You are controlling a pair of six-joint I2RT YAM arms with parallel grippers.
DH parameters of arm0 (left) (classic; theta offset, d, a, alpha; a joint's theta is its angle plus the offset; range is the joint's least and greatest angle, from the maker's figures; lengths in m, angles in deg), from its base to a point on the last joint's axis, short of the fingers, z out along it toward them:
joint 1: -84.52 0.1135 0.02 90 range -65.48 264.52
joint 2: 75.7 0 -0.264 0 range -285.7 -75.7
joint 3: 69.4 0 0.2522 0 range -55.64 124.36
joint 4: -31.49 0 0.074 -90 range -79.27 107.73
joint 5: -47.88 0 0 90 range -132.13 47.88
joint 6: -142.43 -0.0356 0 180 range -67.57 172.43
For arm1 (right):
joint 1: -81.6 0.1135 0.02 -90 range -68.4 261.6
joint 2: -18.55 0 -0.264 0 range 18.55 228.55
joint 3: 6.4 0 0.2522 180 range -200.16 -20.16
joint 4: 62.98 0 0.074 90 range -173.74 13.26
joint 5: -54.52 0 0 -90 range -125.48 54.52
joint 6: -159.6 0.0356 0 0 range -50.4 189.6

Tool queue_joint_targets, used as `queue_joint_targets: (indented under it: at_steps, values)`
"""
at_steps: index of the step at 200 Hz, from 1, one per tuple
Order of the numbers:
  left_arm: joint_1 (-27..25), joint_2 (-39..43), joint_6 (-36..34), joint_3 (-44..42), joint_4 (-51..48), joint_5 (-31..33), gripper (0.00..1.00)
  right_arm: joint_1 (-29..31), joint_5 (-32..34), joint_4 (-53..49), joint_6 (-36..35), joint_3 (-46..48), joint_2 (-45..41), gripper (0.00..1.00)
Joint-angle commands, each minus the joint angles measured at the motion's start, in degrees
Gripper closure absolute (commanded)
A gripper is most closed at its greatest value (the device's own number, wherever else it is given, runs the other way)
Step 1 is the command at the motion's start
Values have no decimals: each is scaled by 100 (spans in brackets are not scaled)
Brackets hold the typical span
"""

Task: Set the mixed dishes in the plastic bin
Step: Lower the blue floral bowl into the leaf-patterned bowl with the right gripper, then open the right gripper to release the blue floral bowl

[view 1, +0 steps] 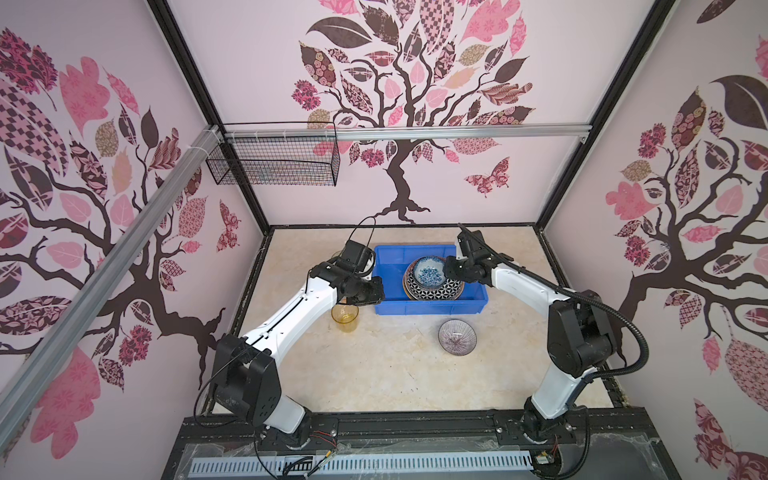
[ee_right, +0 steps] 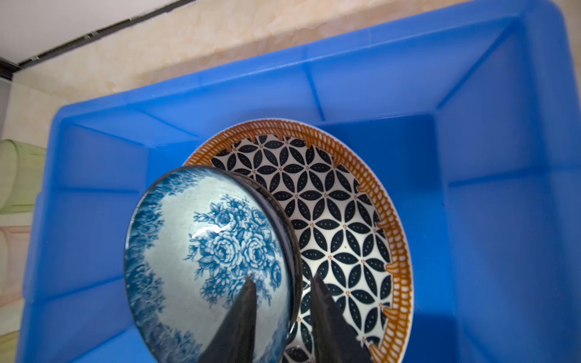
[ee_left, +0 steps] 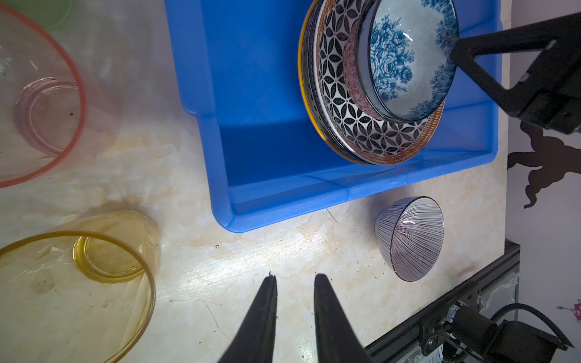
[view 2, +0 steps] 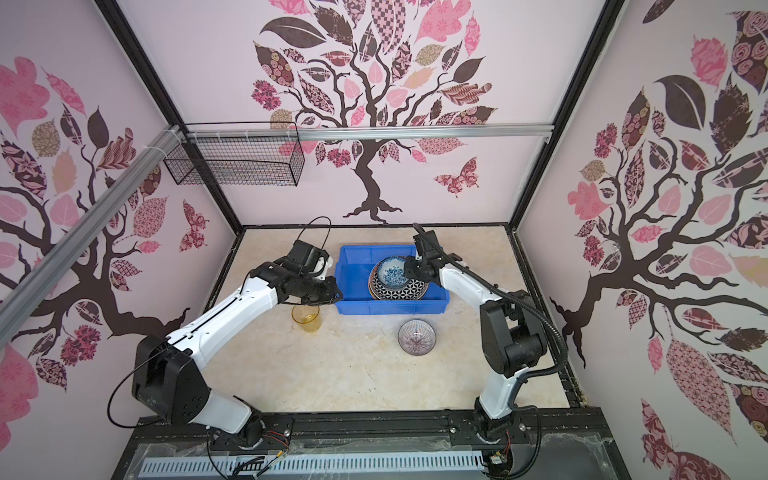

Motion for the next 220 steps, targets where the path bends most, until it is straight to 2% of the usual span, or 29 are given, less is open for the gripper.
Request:
queue_joint_targets:
  at_steps: [1, 99, 130, 220]
  values:
    - [35, 96, -66, -128, -71, 73, 75, -32, -92, -135, -65, 106, -571, 59]
    - [-7, 335, -26, -375, -68, 97, 75, -34, -78, -478, -177, 1073, -1908, 54]
    - [-93, 445, -13, -416, -105, 167, 75, -31, 46, -590, -204, 1384, -2176, 51]
    - [-433, 625, 138, -428, -234, 538, 75, -30, -124, -733, -195, 1861, -2787, 48]
